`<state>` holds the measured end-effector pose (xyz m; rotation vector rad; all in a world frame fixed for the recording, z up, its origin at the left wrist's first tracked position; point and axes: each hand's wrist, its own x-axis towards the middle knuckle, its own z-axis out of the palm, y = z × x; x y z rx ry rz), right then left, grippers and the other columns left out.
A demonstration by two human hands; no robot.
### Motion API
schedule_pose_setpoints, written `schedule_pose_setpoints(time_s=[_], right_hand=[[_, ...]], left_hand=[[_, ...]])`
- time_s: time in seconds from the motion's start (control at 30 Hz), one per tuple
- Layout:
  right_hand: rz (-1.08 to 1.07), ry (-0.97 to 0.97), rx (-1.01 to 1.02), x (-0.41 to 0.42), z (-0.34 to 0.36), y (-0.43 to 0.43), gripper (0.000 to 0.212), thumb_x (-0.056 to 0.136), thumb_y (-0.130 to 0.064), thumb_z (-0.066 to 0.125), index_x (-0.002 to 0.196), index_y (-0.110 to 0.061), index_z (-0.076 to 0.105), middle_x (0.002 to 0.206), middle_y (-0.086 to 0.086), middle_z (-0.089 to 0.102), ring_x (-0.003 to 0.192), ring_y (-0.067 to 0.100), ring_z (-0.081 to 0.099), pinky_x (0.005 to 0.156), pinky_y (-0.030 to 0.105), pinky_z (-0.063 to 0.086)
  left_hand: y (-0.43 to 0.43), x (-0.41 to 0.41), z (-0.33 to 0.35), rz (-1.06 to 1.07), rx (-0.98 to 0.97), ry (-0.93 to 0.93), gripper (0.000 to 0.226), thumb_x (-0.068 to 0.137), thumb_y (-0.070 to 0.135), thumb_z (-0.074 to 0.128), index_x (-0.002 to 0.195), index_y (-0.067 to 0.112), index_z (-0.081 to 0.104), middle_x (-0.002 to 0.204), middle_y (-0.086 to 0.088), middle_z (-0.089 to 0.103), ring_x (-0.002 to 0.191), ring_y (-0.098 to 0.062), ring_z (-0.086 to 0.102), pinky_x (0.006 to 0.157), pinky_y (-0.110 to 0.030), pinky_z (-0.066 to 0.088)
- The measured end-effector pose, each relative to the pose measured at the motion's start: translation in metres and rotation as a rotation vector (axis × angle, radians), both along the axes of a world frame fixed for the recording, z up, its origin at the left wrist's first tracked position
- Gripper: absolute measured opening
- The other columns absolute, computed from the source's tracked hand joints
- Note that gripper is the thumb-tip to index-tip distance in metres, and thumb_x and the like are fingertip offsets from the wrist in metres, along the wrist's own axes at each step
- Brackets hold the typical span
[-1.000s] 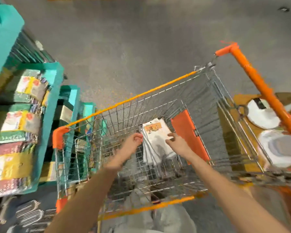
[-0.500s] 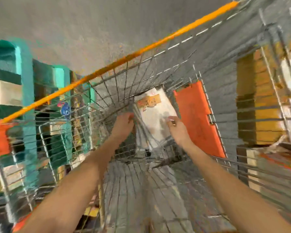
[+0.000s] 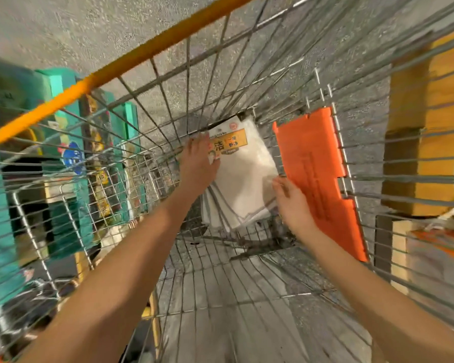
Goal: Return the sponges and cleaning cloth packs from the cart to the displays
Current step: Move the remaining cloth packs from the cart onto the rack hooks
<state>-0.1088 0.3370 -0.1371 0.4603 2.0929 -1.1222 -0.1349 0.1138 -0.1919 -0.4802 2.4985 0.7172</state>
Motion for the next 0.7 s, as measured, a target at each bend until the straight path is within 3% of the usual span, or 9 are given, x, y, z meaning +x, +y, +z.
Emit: schedule_pose_setpoints(time_s=[0.07,0.17,0.2,0.27,0.33,0.47,0.57,0.6,0.7], right_hand=[[0.022,-0.009,0.001,0.0,0.0,0.001,0.023,0.099,-0.028,0.042,0.116,-0.022,0.057,0.082,-0.012,0.061,0.077,0.019,0.065,0.081,0.047,0.056],[0.042,-0.031,0.002,-0.001,0.0,0.003,0.033,0.099,-0.032,0.042,0.126,-0.019,0.055,0.091,-0.014,0.059,0.088,0.023,0.067,0.083,0.047,0.056],[0.044,-0.039,0.0,-0.001,-0.001,0.003,0.035,0.099,-0.033,0.041,0.128,-0.019,0.054,0.091,-0.016,0.057,0.089,0.023,0.067,0.082,0.047,0.056],[0.054,-0.051,-0.002,-0.002,-0.001,0.003,0.035,0.1,-0.033,0.04,0.129,-0.019,0.053,0.095,-0.012,0.057,0.093,0.023,0.066,0.085,0.046,0.056],[0.058,-0.056,-0.01,-0.002,-0.001,0.002,0.034,0.1,-0.033,0.04,0.127,-0.019,0.054,0.101,-0.006,0.06,0.095,0.024,0.065,0.088,0.045,0.054],[0.068,-0.062,-0.018,-0.005,0.0,0.002,0.033,0.099,-0.032,0.042,0.126,-0.017,0.054,0.106,-0.001,0.063,0.097,0.02,0.063,0.088,0.035,0.052],[0.072,-0.054,-0.016,-0.019,0.0,-0.004,0.032,0.097,-0.02,0.049,0.127,-0.011,0.055,0.109,0.005,0.063,0.102,0.023,0.061,0.088,0.033,0.05],[0.089,-0.037,-0.019,-0.025,-0.001,-0.009,0.032,0.095,-0.016,0.052,0.126,-0.009,0.055,0.109,0.007,0.062,0.102,0.024,0.06,0.085,0.03,0.05],[0.307,0.098,0.046,-0.047,-0.009,-0.029,0.039,0.092,-0.009,0.054,0.131,-0.009,0.051,0.123,0.01,0.057,0.104,0.019,0.055,0.077,0.016,0.038]], left_hand=[[-0.003,-0.008,-0.005,-0.041,-0.064,-0.04,0.072,0.089,0.028,0.058,0.148,0.008,0.023,0.149,-0.019,0.033,0.14,-0.039,0.02,0.118,-0.048,0.015],[-0.003,-0.01,0.001,-0.038,-0.162,0.017,0.058,0.087,0.02,0.057,0.139,0.003,0.036,0.138,-0.021,0.042,0.13,-0.037,0.034,0.11,-0.046,0.031],[-0.001,-0.008,0.007,0.044,-0.11,0.046,0.051,0.087,0.015,0.056,0.135,0.004,0.041,0.133,-0.018,0.047,0.123,-0.033,0.042,0.104,-0.043,0.039],[0.005,-0.004,0.023,0.355,0.163,0.023,0.042,0.088,0.009,0.058,0.128,0.006,0.047,0.113,-0.006,0.059,0.096,-0.019,0.058,0.078,-0.03,0.053],[0.007,0.006,0.028,0.6,0.451,-0.052,0.032,0.09,0.008,0.059,0.121,0.004,0.054,0.093,0.004,0.062,0.076,-0.01,0.058,0.061,-0.018,0.048],[-0.008,0.035,0.03,0.921,0.749,0.019,0.016,0.09,0.006,0.06,0.103,0.012,0.066,0.102,-0.004,0.07,0.096,-0.024,0.065,0.081,-0.031,0.055],[-0.021,0.053,0.04,1.08,0.728,0.059,0.014,0.092,0.014,0.058,0.104,0.007,0.06,0.088,-0.002,0.068,0.081,-0.02,0.063,0.065,-0.023,0.052],[-0.028,0.059,0.04,1.098,0.708,0.066,0.015,0.092,0.018,0.058,0.104,0.009,0.06,0.086,0.001,0.068,0.078,-0.018,0.062,0.066,-0.024,0.05],[-0.049,0.075,0.046,1.139,0.731,0.093,0.032,0.086,0.027,0.066,0.112,0.009,0.059,0.103,-0.002,0.071,0.099,-0.022,0.065,0.093,-0.038,0.047]])
